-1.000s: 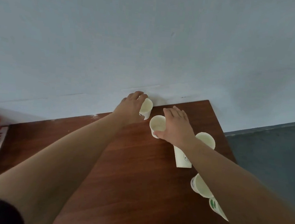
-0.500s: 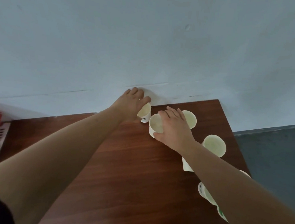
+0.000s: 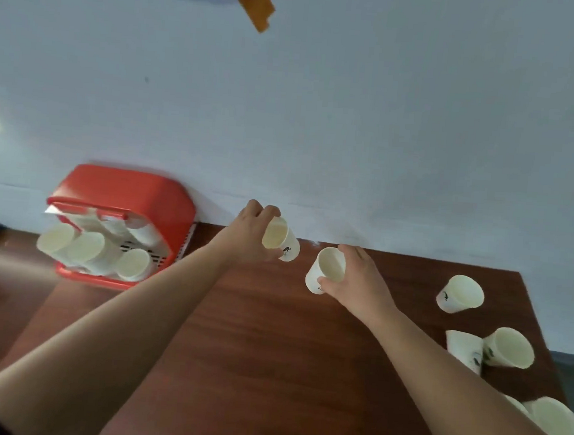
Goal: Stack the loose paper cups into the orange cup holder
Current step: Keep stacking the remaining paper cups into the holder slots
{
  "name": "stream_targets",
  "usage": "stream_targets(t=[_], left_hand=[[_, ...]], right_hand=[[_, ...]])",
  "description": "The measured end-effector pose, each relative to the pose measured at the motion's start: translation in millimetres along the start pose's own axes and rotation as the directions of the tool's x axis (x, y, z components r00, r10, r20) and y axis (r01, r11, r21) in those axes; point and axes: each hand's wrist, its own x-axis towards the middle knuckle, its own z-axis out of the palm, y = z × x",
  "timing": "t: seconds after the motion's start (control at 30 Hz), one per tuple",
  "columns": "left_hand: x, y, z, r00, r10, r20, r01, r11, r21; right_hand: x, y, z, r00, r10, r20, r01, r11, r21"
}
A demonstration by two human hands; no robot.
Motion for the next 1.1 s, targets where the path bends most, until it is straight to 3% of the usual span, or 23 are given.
stream_targets(t=[0.37, 0.5, 0.67, 0.87, 1.1], left_hand=[[-152, -191, -106, 0.942, -0.275, -0.195, 0.278, 0.961, -0.013], [-170, -233, -106, 0.925, -0.332, -0.186, 0.322, 0.943, -0.079], [-161, -266, -95, 0.92, -0.346, -0.183, 0.351, 0.936, -0.001], [-138, -285, -76, 0.955, -0.273, -0.115, 0.287, 0.948, 0.135], [-125, -299, -58, 0.995, -0.096, -0.006, 0.094, 0.958, 0.271]], right_hand=[[2, -201, 101, 0.988, -0.136, 0.071, 0.133, 0.99, 0.042], [9, -240, 133, 0.983, -0.166, 0.083, 0.165, 0.986, 0.018], [21, -260, 159, 0.985, -0.156, 0.068, 0.158, 0.987, -0.018], [34, -270, 180, 0.99, -0.135, 0.046, 0.137, 0.989, -0.054], [46, -281, 202, 0.988, -0.157, -0.017, 0.156, 0.987, -0.044]])
